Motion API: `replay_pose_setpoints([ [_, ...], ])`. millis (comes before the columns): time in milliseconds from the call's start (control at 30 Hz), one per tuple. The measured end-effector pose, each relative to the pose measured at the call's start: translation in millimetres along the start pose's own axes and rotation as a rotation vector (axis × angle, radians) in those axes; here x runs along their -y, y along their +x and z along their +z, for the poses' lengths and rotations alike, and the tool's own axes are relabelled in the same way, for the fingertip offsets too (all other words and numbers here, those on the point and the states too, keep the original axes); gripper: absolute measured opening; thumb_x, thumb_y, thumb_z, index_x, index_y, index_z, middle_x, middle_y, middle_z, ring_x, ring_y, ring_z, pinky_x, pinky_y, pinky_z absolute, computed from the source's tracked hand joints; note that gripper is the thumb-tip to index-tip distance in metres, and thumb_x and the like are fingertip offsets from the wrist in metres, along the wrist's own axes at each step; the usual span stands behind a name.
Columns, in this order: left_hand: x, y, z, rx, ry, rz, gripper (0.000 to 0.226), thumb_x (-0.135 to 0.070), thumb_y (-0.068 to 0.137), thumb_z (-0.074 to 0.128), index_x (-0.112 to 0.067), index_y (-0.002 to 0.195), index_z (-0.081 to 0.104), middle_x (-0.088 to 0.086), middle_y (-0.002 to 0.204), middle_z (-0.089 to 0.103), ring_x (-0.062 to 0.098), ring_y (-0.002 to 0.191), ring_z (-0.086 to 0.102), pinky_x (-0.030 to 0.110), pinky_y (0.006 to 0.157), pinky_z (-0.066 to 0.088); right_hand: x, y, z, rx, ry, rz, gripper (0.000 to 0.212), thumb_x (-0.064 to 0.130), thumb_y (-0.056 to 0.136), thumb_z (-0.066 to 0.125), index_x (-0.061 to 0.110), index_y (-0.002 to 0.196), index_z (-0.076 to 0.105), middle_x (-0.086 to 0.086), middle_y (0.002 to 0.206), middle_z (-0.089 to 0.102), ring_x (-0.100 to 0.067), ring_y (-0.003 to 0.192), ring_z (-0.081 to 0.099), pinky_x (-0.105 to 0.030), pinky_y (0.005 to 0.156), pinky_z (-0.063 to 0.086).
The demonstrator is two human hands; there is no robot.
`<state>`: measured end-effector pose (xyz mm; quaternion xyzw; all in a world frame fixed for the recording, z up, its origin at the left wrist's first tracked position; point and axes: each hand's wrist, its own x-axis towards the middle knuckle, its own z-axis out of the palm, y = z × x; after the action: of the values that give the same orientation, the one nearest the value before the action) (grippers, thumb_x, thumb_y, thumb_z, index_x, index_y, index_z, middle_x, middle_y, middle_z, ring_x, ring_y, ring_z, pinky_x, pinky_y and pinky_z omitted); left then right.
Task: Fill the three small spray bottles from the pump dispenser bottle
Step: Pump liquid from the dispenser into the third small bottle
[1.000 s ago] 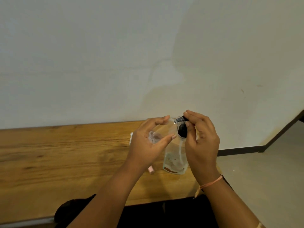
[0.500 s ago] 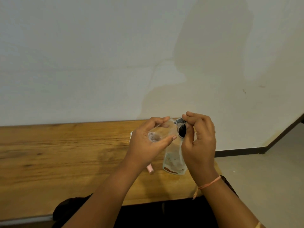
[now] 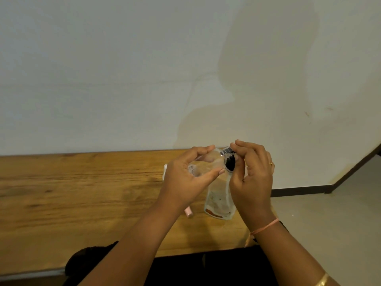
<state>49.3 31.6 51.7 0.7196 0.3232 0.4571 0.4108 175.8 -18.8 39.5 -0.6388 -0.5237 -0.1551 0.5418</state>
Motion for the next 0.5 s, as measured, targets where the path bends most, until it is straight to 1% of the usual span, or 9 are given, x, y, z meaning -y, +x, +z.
replay_pose_setpoints([
  [67, -1.7, 1.0, -0.2, 0.003, -0.004, 0.006, 0.043, -0.033, 0.065, 0.081, -0.042, 0.102, 0.06, -0.014, 0.09, 0.071, -0.005, 0.102, 0.061, 0.011, 0.09, 0.045, 3.4, 1.9, 1.0, -0.03, 0.049, -0.012, 0.026, 0.008, 0.086, 0.044, 0.009, 0.1, 0.066, -0.003, 0.105, 0.061, -0.013, 0.098, 0.053, -0.048, 0.08, 0.048],
  [133, -2.7, 2.5, -2.4, -0.008, 0.001, 0.026, 0.041, -0.042, 0.062, 0.077, -0.041, 0.099, 0.06, -0.015, 0.087, 0.071, -0.004, 0.1, 0.062, 0.015, 0.089, 0.048, 6.5, 3.0, 1.4, -0.041, 0.077, -0.031, 0.026, 0.008, 0.086, 0.044, 0.007, 0.1, 0.066, -0.005, 0.104, 0.06, -0.011, 0.098, 0.051, -0.048, 0.077, 0.049],
  [233, -3.1, 3.2, -5.4, -0.011, 0.004, 0.032, 0.04, -0.047, 0.06, 0.075, -0.041, 0.097, 0.06, -0.022, 0.087, 0.07, -0.006, 0.097, 0.062, 0.013, 0.085, 0.049, 5.1, 2.2, 0.1, -0.036, 0.062, -0.04, 0.026, 0.008, 0.086, 0.044, 0.008, 0.099, 0.066, -0.006, 0.104, 0.061, -0.014, 0.097, 0.052, -0.05, 0.078, 0.048],
  [333, -2.0, 1.0, -1.6, -0.003, -0.024, -0.011, 0.038, -0.044, 0.058, 0.076, -0.035, 0.092, 0.061, -0.022, 0.087, 0.069, -0.009, 0.097, 0.061, 0.007, 0.077, 0.047, -3.0, 0.0, -0.6, -0.009, 0.033, -0.049, 0.024, 0.008, 0.086, 0.045, 0.009, 0.1, 0.065, -0.007, 0.105, 0.06, -0.02, 0.096, 0.056, -0.048, 0.079, 0.047],
  [400, 0.2, -0.7, 1.5, 0.008, -0.05, -0.031, 0.034, -0.034, 0.061, 0.078, -0.028, 0.089, 0.06, -0.022, 0.091, 0.067, -0.013, 0.095, 0.059, 0.003, 0.073, 0.044, -7.9, -0.8, -0.8, 0.026, -0.01, -0.069, 0.024, 0.009, 0.087, 0.046, 0.009, 0.101, 0.064, -0.008, 0.105, 0.061, -0.025, 0.096, 0.058, -0.047, 0.078, 0.047],
  [467, 4.2, -2.5, 2.7, 0.012, -0.06, -0.044, 0.033, -0.026, 0.064, 0.08, -0.019, 0.09, 0.061, -0.022, 0.091, 0.067, -0.016, 0.097, 0.058, 0.001, 0.075, 0.043, -8.3, -1.4, -0.6, 0.045, -0.015, -0.072, 0.024, 0.01, 0.088, 0.045, 0.009, 0.102, 0.065, -0.008, 0.105, 0.061, -0.024, 0.097, 0.058, -0.044, 0.079, 0.047],
  [500, 5.0, -2.6, 2.8, 0.012, -0.062, -0.044, 0.035, -0.029, 0.063, 0.08, -0.018, 0.091, 0.062, -0.022, 0.088, 0.068, -0.015, 0.098, 0.058, 0.002, 0.077, 0.043, -6.4, -1.5, -1.4, 0.035, 0.001, -0.064, 0.025, 0.01, 0.088, 0.045, 0.008, 0.102, 0.065, -0.007, 0.105, 0.061, -0.021, 0.097, 0.056, -0.039, 0.081, 0.047],
])
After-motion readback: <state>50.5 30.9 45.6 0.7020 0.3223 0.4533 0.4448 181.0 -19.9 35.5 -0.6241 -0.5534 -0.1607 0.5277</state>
